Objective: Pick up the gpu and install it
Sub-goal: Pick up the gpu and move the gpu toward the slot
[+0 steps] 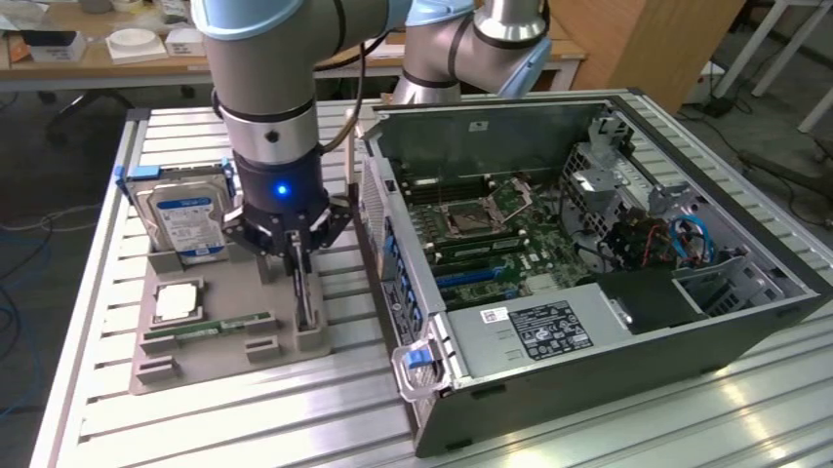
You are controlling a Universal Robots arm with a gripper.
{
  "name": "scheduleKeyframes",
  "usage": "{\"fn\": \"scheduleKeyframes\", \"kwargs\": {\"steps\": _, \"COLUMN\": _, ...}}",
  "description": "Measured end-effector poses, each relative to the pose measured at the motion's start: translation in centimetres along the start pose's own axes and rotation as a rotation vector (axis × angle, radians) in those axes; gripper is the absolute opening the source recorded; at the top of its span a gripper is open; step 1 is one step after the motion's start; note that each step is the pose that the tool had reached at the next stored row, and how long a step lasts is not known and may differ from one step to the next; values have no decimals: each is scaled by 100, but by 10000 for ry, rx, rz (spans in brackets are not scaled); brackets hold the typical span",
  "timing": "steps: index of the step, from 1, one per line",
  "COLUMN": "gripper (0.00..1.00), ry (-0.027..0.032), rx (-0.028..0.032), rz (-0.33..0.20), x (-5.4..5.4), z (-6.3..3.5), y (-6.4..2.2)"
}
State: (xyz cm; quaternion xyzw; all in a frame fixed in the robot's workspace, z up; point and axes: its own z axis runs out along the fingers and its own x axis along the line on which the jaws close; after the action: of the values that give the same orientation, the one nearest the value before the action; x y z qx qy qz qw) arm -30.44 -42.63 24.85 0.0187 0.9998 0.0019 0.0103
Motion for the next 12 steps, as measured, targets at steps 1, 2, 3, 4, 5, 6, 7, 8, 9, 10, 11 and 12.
{"fn": "scheduleKeyframes", "kwargs": {"steps": 1, "gripper": 26, "ry": 0, "rx": 0, "rz": 0, "x": 0, "z": -11, "y": 0}}
{"fn": "scheduleKeyframes", "kwargs": {"steps": 2, "gripper": 26, "ry": 0, "rx": 0, "rz": 0, "x": 0, "z": -22, "y": 0}}
{"fn": "scheduleKeyframes", "kwargs": {"steps": 3, "gripper": 26, "ry": 0, "rx": 0, "rz": 0, "x": -1, "z": -36, "y": 0}}
{"fn": "scheduleKeyframes", "kwargs": {"steps": 4, "gripper": 26, "ry": 1, "rx": 1, "rz": 0, "x": -1, "z": -53, "y": 0}}
{"fn": "scheduleKeyframes", "kwargs": {"steps": 5, "gripper": 26, "ry": 0, "rx": 0, "rz": 0, "x": -1, "z": -65, "y": 0}}
{"fn": "scheduleKeyframes", "kwargs": {"steps": 6, "gripper": 26, "ry": 0, "rx": 0, "rz": 0, "x": -1, "z": -76, "y": 0}}
{"fn": "scheduleKeyframes", "kwargs": {"steps": 7, "gripper": 26, "ry": 0, "rx": 1, "rz": 0, "x": -2, "z": -86, "y": 0}}
{"fn": "scheduleKeyframes", "kwargs": {"steps": 8, "gripper": 26, "ry": 0, "rx": 0, "rz": 0, "x": -2, "z": -96, "y": 0}}
{"fn": "scheduleKeyframes", "kwargs": {"steps": 9, "gripper": 26, "ry": 0, "rx": 0, "rz": 0, "x": -2, "z": -106, "y": 0}}
{"fn": "scheduleKeyframes", "kwargs": {"steps": 10, "gripper": 26, "ry": -1, "rx": 0, "rz": 0, "x": -2, "z": -117, "y": 1}}
{"fn": "scheduleKeyframes", "kwargs": {"steps": 11, "gripper": 26, "ry": 0, "rx": 1, "rz": 0, "x": -3, "z": -127, "y": 1}}
{"fn": "scheduleKeyframes", "kwargs": {"steps": 12, "gripper": 26, "ry": 0, "rx": 0, "rz": 0, "x": -3, "z": -136, "y": 1}}
